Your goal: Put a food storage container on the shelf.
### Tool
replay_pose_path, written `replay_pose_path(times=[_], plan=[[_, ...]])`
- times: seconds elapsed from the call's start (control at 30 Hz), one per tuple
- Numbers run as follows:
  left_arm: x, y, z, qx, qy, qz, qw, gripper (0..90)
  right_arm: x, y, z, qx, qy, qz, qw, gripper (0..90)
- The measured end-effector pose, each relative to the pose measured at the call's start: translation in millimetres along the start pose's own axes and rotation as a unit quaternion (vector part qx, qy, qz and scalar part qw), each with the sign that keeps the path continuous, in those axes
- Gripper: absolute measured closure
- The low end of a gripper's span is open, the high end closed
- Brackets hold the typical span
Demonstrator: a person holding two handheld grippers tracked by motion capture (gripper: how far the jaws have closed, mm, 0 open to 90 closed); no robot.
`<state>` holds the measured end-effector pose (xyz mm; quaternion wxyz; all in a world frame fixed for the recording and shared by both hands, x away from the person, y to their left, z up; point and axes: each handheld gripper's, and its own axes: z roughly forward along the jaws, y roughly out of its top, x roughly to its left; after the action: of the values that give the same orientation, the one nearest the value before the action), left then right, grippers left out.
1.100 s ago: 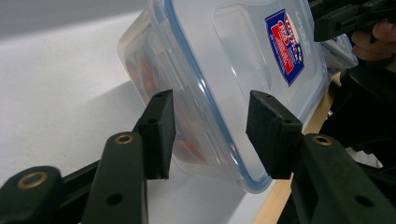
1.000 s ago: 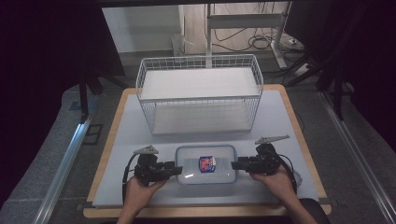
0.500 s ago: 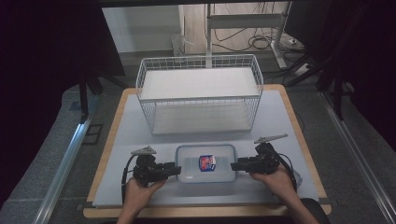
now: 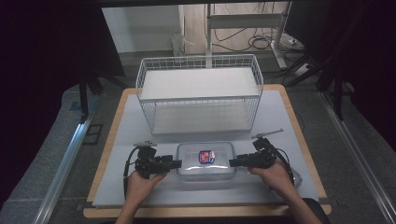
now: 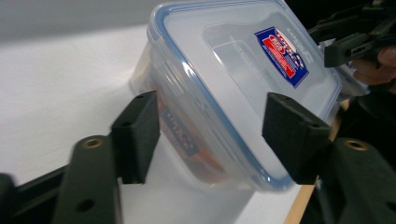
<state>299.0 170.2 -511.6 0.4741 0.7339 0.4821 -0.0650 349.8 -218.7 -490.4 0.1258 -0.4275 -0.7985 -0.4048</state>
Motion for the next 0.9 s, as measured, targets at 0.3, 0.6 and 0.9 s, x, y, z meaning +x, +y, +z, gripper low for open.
replay_pose_path(times=[0.3,0.6,0.9], plan=[[5.4,3.1,17.2,0.02,-0.05,-0.044,0.9976,25.8,-3.5,7.9,6.5,0.02,0.011,0.027,0.9994,33.3],[6.8,0.0,10.0,0.017,-0.06,-0.059,0.9963,34.6,-1.0,9.5,6.6,0.016,0.009,0.027,0.9995,35.4],[7.8,-5.3,5.0,0.002,-0.073,-0.053,0.9959,40.8,-1.7,13.7,11.8,0.033,0.025,0.038,0.9984,33.4]])
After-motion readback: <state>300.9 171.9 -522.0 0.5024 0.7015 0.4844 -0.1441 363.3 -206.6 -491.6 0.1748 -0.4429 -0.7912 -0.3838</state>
